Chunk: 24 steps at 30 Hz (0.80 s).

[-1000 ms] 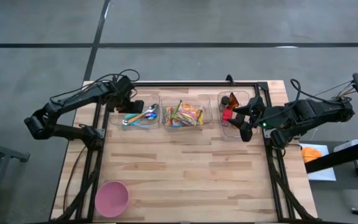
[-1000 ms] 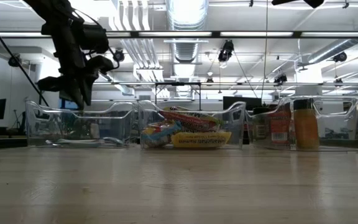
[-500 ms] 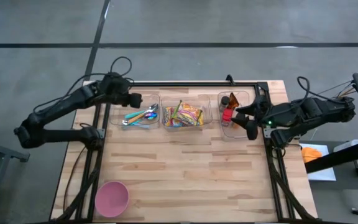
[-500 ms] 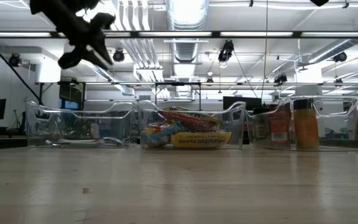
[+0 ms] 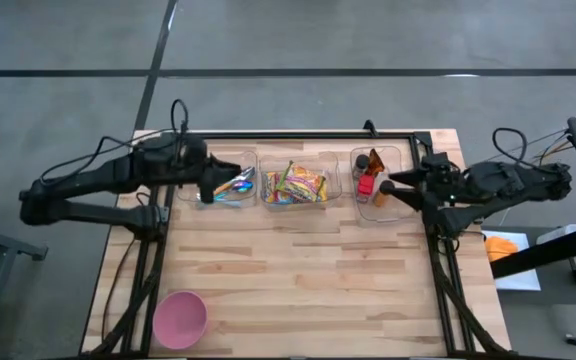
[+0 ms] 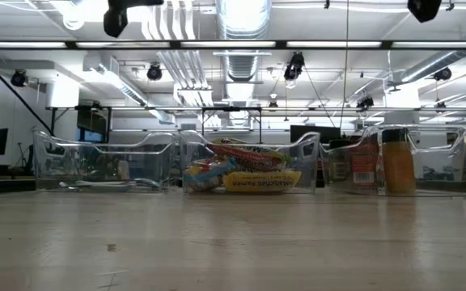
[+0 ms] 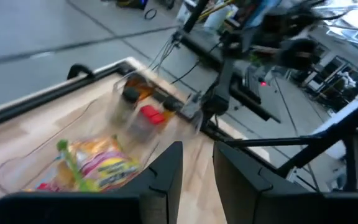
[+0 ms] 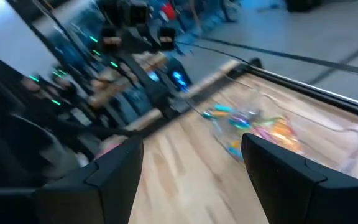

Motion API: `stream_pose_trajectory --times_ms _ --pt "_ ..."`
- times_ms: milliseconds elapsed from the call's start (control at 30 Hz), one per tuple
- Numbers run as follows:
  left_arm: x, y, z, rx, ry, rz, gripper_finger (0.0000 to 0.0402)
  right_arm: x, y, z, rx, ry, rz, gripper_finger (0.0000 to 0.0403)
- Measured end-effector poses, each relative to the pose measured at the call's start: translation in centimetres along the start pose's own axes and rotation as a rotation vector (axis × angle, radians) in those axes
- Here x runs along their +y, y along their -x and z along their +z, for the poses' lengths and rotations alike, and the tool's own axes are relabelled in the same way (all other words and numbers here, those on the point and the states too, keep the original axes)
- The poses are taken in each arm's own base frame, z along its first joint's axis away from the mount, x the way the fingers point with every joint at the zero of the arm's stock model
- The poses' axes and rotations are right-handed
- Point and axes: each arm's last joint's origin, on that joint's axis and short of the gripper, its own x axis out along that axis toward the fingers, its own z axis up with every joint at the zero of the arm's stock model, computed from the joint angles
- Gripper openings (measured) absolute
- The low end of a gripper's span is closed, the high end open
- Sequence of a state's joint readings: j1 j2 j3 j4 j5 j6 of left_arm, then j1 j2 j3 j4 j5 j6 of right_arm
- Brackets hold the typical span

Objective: Pick & Place Food Item
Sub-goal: Return to Home Position

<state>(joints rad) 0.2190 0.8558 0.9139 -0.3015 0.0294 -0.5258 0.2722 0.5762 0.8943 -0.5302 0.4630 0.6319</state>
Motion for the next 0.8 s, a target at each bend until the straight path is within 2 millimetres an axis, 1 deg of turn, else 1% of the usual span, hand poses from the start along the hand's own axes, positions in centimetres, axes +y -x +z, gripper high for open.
stream_pose_trajectory --times_ms 167,267,433,533,633,733,800 --pt "-1.6 0.5 -0.7 -0.015 -0.017 -0.025 0.0100 -1.8 0.7 -1.9 -0.073 -0.052 0.091 0.0267" --pt "-2.4 0.6 -1.3 0.011 -0.010 -0.059 0.0100 -2.7 1.0 -3.0 -0.102 -0.041 0.125 0.0267" --pt "-3.8 0.9 -2.1 0.012 -0.034 -0.084 0.0100 -3.5 1.5 -4.4 -0.173 -0.012 0.307 0.0267" --pt "-4.5 1.1 -2.7 0.028 -0.065 -0.097 0.0096 -4.1 1.9 -5.0 -0.234 -0.020 0.359 0.0267" --pt "-5.0 1.1 -3.7 0.044 -0.104 -0.105 0.0083 -5.0 2.2 -5.8 -0.244 -0.013 0.364 0.0267" --pt "-4.9 1.0 -5.1 0.072 -0.130 -0.096 0.0063 -5.6 2.4 -6.6 -0.245 -0.013 0.387 0.0267" --pt "-4.7 0.7 -6.1 0.093 -0.114 -0.095 0.0048 -5.8 2.5 -7.1 -0.236 0.023 0.425 0.0267"
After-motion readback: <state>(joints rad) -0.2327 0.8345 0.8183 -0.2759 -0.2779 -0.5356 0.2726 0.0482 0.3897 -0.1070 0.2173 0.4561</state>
